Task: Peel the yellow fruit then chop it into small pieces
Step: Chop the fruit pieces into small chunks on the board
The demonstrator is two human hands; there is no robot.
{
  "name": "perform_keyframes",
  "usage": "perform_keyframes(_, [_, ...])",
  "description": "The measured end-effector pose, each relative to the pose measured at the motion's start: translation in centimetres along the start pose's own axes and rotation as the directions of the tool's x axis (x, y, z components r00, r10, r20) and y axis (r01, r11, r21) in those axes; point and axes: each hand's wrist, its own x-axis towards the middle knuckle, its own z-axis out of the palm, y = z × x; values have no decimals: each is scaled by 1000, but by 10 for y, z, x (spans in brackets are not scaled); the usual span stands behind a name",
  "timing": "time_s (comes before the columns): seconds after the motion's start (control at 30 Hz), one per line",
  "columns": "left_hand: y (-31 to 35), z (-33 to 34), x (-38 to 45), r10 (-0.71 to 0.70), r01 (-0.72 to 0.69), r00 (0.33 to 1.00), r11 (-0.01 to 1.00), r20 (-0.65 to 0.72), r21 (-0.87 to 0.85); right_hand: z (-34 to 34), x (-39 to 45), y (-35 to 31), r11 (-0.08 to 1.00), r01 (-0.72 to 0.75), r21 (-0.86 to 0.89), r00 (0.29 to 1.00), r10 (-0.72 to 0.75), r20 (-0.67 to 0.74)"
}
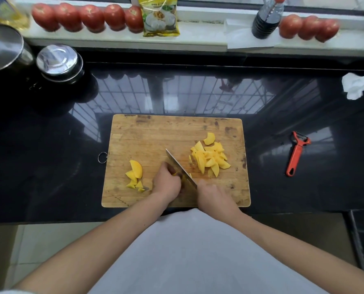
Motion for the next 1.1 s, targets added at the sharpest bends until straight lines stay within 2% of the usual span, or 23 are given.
perform_keyframes(0.17, [-2,-4,-2,19,-18,999,1000,49,-10,4,10,1,1000,3,31,995,0,-105])
perform_keyframes(0.3, [-3,-3,-4,-6,14,997,995,75,-104,-3,16,25,996,-85,19,965,87,-249])
perform_keyframes(0.4, [4,2,-7,-17,32,995,987,96,-158,-13,20,38,998,-55,9,954,56,-294])
perform_keyframes(0.53, [15,9,-9,5,8,995,992,102,-122,-12,6,36,999,43,20,955,-35,-295])
perform_keyframes(0.67, [17,6,-10,-1,9,995,997,105,-76,-5,-4,28,995,74,60,965,-56,-256])
perform_keyframes(1.1, [20,4,-8,2,6,994,997,112,-76,2,5,20,1000,-5,-9,991,4,-131])
